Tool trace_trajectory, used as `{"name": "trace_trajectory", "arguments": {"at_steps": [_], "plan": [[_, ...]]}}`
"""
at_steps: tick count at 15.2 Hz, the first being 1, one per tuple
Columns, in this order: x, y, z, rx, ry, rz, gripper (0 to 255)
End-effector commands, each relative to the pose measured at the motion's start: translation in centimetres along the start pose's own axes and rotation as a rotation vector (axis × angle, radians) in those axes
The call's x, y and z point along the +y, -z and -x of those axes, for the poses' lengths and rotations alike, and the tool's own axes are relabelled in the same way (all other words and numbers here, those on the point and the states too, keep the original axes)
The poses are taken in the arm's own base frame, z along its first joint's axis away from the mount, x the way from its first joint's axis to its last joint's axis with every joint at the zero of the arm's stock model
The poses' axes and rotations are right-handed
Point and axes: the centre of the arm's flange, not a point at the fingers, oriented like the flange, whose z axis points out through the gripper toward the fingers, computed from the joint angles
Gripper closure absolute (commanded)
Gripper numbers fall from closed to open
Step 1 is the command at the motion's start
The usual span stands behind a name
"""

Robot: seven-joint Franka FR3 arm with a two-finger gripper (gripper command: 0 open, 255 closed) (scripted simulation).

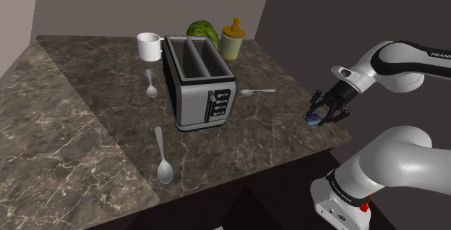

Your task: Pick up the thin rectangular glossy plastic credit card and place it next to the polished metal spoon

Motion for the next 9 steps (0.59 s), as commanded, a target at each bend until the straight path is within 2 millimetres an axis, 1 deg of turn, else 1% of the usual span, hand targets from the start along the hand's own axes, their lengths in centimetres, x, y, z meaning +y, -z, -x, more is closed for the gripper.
{"name": "trace_trajectory", "arguments": {"at_steps": [1,2,9], "plan": [[0.7,3.7,-0.7,-0.006,0.007,0.082,255],[0.7,3.8,-0.7,-0.006,0.007,0.082,255],[2.9,-1.1,-8.3,-0.006,0.007,0.082,255]]}}
